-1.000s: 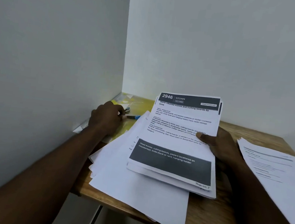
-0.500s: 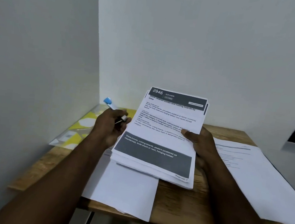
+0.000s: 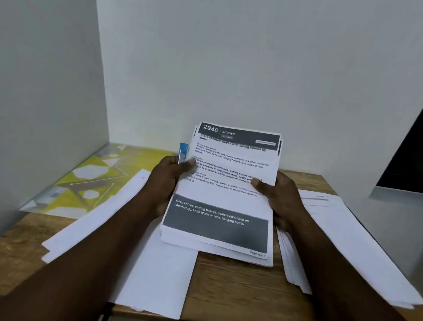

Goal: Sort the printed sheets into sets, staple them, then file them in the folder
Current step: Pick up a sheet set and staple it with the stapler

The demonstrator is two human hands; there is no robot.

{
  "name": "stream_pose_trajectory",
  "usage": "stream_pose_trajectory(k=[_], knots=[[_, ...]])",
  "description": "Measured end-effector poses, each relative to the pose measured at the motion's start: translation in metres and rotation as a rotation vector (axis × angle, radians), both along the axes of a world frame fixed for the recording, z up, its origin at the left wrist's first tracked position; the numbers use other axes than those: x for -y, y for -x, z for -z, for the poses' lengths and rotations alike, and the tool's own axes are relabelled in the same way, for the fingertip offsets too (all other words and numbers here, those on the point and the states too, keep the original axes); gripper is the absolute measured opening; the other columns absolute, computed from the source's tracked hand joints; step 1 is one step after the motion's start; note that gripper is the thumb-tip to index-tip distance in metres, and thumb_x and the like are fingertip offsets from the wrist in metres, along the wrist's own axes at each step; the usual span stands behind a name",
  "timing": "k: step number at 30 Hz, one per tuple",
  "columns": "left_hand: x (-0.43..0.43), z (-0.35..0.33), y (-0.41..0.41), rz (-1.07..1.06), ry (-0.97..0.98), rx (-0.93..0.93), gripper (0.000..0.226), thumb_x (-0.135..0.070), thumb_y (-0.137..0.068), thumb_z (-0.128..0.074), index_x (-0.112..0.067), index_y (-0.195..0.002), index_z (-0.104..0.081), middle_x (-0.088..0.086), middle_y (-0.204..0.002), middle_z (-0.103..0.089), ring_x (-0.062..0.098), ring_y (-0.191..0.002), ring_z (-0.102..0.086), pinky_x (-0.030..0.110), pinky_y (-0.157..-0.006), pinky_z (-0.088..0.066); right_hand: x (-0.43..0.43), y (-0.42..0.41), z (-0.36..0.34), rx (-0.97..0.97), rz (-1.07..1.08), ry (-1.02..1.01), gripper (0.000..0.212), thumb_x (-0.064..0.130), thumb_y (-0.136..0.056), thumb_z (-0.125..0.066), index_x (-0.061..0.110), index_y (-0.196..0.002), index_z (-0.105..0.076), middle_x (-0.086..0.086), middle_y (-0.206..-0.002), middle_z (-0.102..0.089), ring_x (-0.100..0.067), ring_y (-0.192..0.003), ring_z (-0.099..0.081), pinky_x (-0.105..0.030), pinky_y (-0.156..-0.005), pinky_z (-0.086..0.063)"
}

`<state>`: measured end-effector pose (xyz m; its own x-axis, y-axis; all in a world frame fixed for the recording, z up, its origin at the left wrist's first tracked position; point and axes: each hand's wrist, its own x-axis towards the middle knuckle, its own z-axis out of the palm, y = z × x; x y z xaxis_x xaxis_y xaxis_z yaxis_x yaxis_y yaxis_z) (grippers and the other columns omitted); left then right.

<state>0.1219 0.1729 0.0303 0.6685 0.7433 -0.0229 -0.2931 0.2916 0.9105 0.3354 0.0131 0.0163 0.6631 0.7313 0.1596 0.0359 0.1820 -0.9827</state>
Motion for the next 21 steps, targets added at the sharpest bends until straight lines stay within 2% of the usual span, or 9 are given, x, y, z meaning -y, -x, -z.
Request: stream_pose_trajectory(k=[3, 7, 12, 14, 16, 18, 21], knots=[[-0.006, 0.022, -0.006, -0.177, -0.089, -0.100, 0.043, -0.002, -0.091, -0.076, -0.009, -0.128, -0.055, 0.024, -0.125, -0.071, 0.029, -0.090, -0.073, 0.048, -0.079, -0.062, -0.008, -0.002, 0.010, 0.087, 0.048, 0.009, 0.036, 0.003, -0.092, -0.078, 0.009, -0.127, -0.071, -0.004, -0.117, -0.080, -0.027, -0.109, -0.076, -0.048, -0.097, -0.061], [-0.007, 0.030, -0.015, -0.260, -0.173, -0.011, 0.044, 0.007, -0.090, -0.073, -0.011, -0.127, -0.054, 0.015, -0.109, -0.073, 0.019, -0.082, -0.072, 0.035, -0.076, -0.061, -0.010, -0.001, 0.000, 0.129, 0.055, -0.045, 0.032, 0.007, -0.094, -0.077, 0.013, -0.125, -0.070, 0.002, -0.113, -0.081, -0.020, -0.104, -0.077, -0.030, -0.082, -0.063], [-0.005, 0.023, -0.018, -0.364, -0.272, 0.082, 0.045, 0.006, -0.085, -0.078, -0.015, -0.118, -0.056, 0.012, -0.103, -0.074, 0.023, -0.085, -0.072, 0.037, -0.078, -0.062, -0.010, 0.005, -0.005, 0.108, -0.066, -0.049, 0.040, 0.004, -0.090, -0.079, 0.012, -0.127, -0.069, -0.004, -0.121, -0.078, -0.023, -0.114, -0.075, -0.039, -0.099, -0.059], [-0.005, 0.019, -0.016, -0.342, -0.270, 0.141, 0.052, 0.007, -0.084, -0.079, -0.008, -0.126, -0.053, 0.016, -0.112, -0.074, 0.029, -0.095, -0.074, 0.043, -0.085, -0.063, -0.010, 0.007, -0.007, 0.163, -0.027, -0.031, 0.035, 0.002, -0.088, -0.081, 0.017, -0.118, -0.072, 0.001, -0.114, -0.080, -0.018, -0.107, -0.077, -0.037, -0.097, -0.060], [-0.003, 0.016, -0.013, -0.277, -0.288, 0.170, 0.053, 0.005, -0.085, -0.079, -0.003, -0.130, -0.052, 0.017, -0.122, -0.073, 0.036, -0.108, -0.074, 0.049, -0.092, -0.061, -0.010, 0.008, -0.009, 0.229, 0.015, -0.032, 0.033, 0.003, -0.087, -0.082, 0.022, -0.112, -0.073, 0.007, -0.108, -0.081, -0.012, -0.101, -0.078, -0.029, -0.088, -0.061], [0.001, 0.015, -0.012, -0.218, -0.315, 0.157, 0.046, 0.001, -0.089, -0.077, -0.004, -0.130, -0.056, 0.015, -0.122, -0.075, 0.038, -0.111, -0.073, 0.049, -0.092, -0.062, -0.010, 0.008, -0.012, 0.290, 0.034, -0.042, 0.034, 0.005, -0.087, -0.084, 0.026, -0.110, -0.072, 0.014, -0.105, -0.081, -0.006, -0.097, -0.077, -0.019, -0.081, -0.058], [0.008, 0.014, -0.012, -0.184, -0.326, 0.170, 0.039, -0.002, -0.093, -0.074, -0.009, -0.129, -0.062, 0.010, -0.121, -0.077, 0.035, -0.110, -0.074, 0.045, -0.089, -0.063, -0.007, 0.007, -0.020, 0.326, 0.063, -0.109, 0.036, 0.007, -0.087, -0.085, 0.027, -0.114, -0.071, 0.014, -0.107, -0.080, -0.008, -0.100, -0.077, -0.020, -0.082, -0.059]])
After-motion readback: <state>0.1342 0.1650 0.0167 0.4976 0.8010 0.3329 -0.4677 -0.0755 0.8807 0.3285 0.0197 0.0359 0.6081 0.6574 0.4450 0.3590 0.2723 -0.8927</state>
